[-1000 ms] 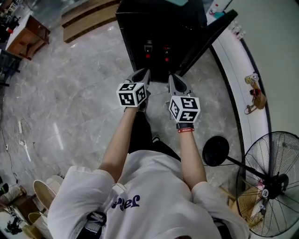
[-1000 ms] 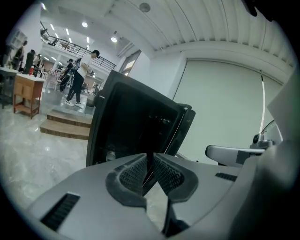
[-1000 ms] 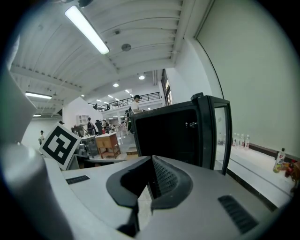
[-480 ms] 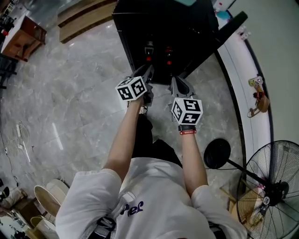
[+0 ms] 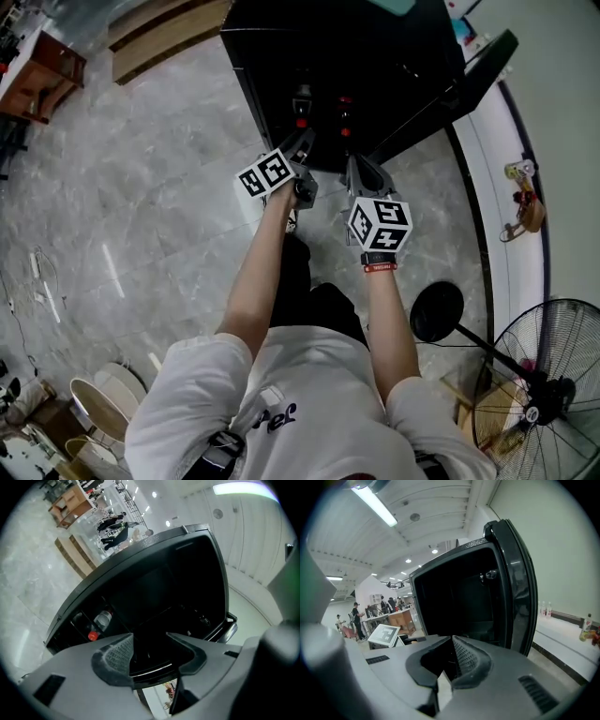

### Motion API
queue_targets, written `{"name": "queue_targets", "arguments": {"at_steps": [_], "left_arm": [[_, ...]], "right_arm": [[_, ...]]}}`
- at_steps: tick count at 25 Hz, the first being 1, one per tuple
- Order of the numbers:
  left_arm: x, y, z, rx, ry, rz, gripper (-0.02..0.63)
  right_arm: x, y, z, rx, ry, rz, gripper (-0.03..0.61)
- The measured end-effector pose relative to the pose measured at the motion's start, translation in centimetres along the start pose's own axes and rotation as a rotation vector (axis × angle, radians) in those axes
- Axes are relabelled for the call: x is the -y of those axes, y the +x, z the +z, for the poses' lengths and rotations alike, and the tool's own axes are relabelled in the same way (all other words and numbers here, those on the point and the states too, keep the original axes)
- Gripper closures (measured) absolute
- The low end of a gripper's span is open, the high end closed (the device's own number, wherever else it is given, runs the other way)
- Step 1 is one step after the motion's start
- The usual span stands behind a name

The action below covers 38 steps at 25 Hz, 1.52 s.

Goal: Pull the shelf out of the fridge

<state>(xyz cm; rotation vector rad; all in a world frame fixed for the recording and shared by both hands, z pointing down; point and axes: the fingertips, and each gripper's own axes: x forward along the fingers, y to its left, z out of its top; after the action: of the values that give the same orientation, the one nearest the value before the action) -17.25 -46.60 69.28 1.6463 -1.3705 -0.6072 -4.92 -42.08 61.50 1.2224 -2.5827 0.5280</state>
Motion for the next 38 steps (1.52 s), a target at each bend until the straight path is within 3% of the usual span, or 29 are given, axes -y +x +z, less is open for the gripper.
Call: {"name": "queue_targets", "arguments": {"at_steps": [15,25,38], "left_arm": [[-5.2,6.5,1.7,0.043,-0.217,-0.026,0.373],[-8.0,9.6,3.1,0.135,-0.370,-0.042,0.351],[-9.7,14.1,3.5,0.181,-0.489,-0.067,0.353]], "right_arm": [[1.4,5.8,-2.1,-0.061,0.071,-0.007,0.557],[2.3,8.1,-2.9,-0.092,0.108,-0.016,0.557],[3.9,9.8,-3.4,-0.099,0.136,-0.032,0.549]]}}
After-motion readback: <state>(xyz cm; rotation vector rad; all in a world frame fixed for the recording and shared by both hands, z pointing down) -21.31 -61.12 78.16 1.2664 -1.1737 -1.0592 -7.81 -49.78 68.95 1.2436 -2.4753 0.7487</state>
